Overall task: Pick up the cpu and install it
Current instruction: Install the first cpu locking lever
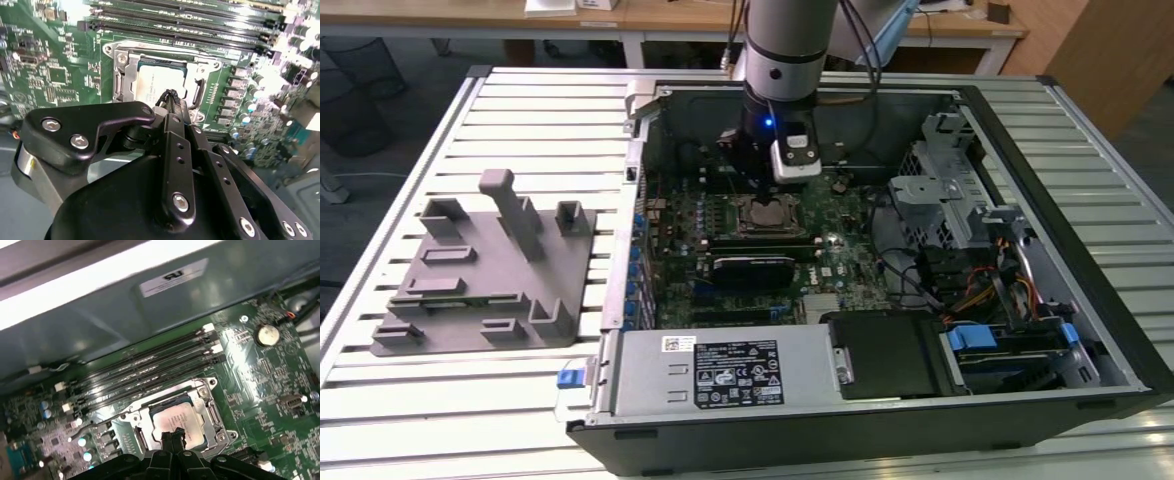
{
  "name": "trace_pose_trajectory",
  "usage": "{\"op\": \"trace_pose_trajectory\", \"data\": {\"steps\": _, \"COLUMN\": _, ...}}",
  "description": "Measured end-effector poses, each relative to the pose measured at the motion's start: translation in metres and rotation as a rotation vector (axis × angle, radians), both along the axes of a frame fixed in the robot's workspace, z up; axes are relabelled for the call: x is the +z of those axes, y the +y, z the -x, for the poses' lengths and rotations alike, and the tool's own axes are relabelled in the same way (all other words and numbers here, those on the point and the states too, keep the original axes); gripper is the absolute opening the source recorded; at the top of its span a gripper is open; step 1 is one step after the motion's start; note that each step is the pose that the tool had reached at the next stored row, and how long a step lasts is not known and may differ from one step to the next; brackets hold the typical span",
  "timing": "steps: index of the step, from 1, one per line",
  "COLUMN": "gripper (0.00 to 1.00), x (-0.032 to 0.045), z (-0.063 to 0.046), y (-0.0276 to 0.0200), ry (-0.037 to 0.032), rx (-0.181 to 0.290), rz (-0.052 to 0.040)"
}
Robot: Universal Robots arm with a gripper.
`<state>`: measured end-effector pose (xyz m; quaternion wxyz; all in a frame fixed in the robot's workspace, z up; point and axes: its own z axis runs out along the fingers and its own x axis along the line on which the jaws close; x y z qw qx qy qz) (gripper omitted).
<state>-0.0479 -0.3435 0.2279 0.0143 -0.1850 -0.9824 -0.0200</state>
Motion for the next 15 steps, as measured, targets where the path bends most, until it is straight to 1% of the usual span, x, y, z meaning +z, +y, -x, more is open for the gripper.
{"op": "trace_pose_trajectory", "data": {"steps": 2, "gripper": 0.11, "x": 0.0025, "z": 0.000, "y": 0.0000, "ry": 0.0001, "rx": 0.015, "rz": 0.0000}}
{"op": "trace_pose_trajectory", "data": {"steps": 8, "gripper": 0.11, "x": 0.0137, "z": 0.000, "y": 0.0002, "ry": 0.0001, "rx": 0.029, "rz": -0.0008}}
{"op": "trace_pose_trajectory", "data": {"steps": 11, "gripper": 0.11, "x": 0.0142, "z": 0.000, "y": 0.0003, "ry": -0.0003, "rx": 0.043, "rz": -0.0036}}
{"op": "trace_pose_trajectory", "data": {"steps": 15, "gripper": 0.11, "x": 0.0140, "z": 0.001, "y": 0.0002, "ry": -0.0004, "rx": 0.108, "rz": -0.0068}}
